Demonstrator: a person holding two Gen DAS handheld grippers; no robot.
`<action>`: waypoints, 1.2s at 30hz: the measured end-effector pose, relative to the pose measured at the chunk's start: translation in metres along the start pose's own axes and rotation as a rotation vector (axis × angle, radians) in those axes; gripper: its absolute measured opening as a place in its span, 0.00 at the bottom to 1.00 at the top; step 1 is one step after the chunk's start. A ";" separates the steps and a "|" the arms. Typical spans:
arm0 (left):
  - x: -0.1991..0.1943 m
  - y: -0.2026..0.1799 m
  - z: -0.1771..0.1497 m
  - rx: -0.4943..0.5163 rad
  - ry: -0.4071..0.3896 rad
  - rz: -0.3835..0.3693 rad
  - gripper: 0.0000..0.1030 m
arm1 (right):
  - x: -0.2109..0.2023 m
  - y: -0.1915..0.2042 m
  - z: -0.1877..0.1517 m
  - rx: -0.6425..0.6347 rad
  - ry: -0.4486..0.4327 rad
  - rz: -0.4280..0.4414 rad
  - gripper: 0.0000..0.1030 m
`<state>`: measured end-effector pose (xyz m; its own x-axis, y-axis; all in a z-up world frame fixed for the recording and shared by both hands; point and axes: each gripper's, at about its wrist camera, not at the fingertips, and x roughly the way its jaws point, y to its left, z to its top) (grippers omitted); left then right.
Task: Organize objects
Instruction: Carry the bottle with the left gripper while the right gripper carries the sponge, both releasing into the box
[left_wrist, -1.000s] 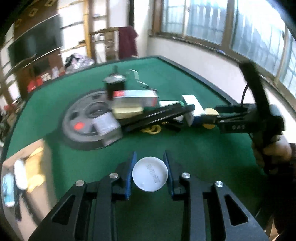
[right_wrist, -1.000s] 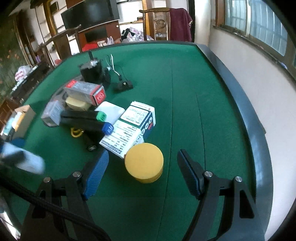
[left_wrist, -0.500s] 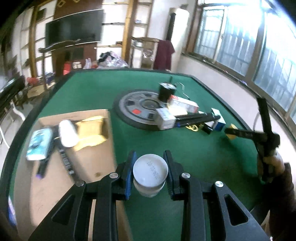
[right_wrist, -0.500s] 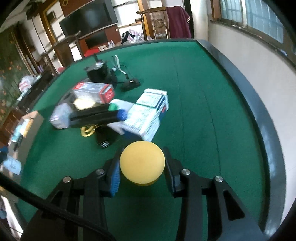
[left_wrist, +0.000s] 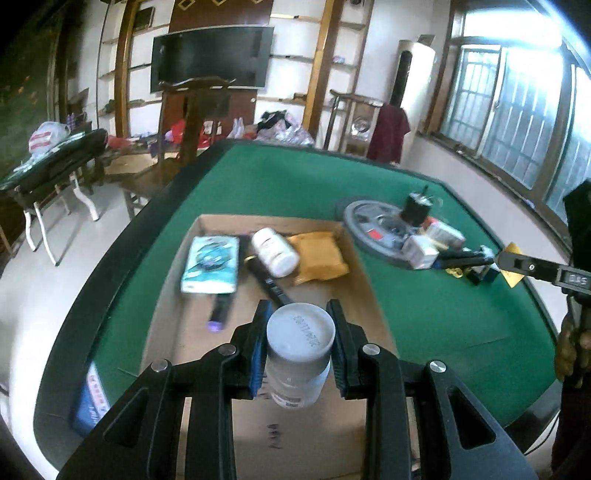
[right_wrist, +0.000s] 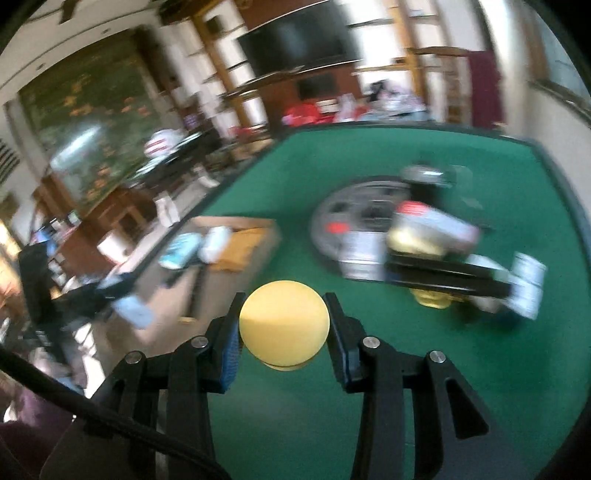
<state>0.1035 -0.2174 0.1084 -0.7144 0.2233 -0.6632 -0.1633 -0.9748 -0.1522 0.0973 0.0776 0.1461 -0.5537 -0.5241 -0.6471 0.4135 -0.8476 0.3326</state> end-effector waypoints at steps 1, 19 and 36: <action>0.004 0.004 0.000 -0.002 0.011 0.003 0.25 | 0.010 0.012 0.000 -0.012 0.013 0.024 0.37; 0.064 0.040 0.018 -0.040 0.134 0.013 0.25 | 0.153 0.113 0.006 -0.184 0.229 -0.016 0.37; 0.079 0.060 0.019 -0.168 0.147 0.044 0.46 | 0.175 0.093 0.006 -0.151 0.286 -0.095 0.38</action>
<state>0.0242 -0.2587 0.0608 -0.6093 0.1898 -0.7699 -0.0098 -0.9726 -0.2321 0.0347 -0.0936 0.0678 -0.3782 -0.3808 -0.8438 0.4844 -0.8581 0.1702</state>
